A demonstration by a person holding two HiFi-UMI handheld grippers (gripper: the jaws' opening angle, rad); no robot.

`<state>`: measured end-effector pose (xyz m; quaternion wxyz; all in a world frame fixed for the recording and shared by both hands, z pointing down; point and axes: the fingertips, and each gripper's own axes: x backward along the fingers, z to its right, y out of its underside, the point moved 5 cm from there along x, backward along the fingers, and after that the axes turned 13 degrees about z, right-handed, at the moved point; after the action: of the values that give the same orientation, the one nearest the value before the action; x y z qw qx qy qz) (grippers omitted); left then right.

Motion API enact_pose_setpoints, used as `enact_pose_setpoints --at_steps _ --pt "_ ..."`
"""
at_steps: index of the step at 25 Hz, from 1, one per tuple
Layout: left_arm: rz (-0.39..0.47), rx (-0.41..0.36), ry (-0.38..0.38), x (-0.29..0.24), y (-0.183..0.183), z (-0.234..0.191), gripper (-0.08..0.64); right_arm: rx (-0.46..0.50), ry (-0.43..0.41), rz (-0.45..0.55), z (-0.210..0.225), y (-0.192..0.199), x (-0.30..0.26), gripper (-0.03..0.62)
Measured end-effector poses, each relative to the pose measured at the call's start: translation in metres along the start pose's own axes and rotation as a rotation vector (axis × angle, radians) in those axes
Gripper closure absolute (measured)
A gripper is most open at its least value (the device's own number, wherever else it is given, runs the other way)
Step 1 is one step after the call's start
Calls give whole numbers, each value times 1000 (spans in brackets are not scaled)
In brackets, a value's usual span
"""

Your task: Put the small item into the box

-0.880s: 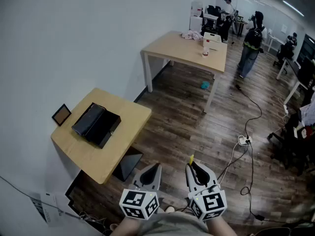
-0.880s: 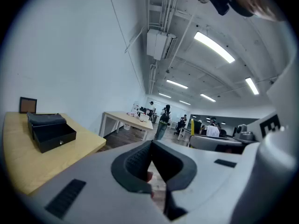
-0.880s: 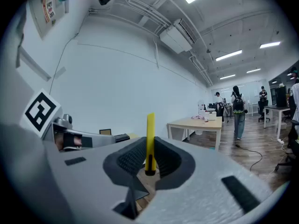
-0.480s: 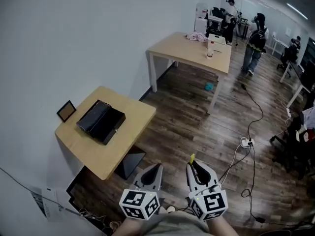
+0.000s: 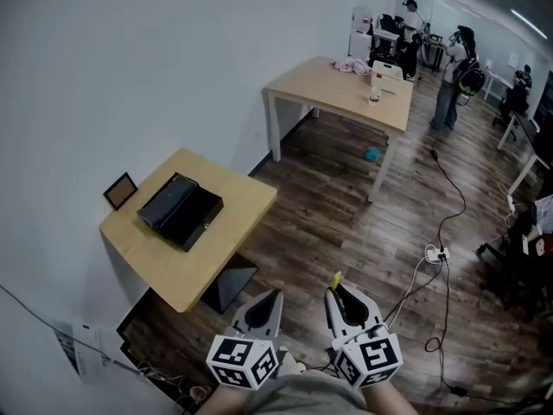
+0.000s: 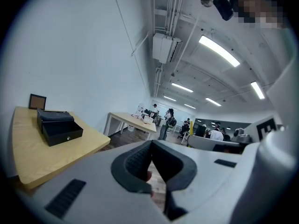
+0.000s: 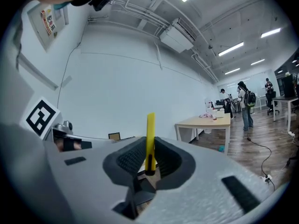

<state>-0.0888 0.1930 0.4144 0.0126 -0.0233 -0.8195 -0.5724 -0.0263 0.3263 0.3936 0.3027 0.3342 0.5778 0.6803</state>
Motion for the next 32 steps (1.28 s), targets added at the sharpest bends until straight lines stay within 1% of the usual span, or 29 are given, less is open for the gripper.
enact_pose_setpoints --at_steps 7,14,24,32 --pt "11 20 -63 -2 -2 -18 557 -16 -38 -26 1 4 -13 548" --pt "14 44 -130 -23 -4 -52 557 -19 -69 -37 8 6 -57 548" --pt "16 42 -165 -82 -19 -116 557 -17 -112 -27 21 10 -152 548" --pt "8 48 -181 -127 -40 -166 557 -6 -146 -31 21 6 -231 548"
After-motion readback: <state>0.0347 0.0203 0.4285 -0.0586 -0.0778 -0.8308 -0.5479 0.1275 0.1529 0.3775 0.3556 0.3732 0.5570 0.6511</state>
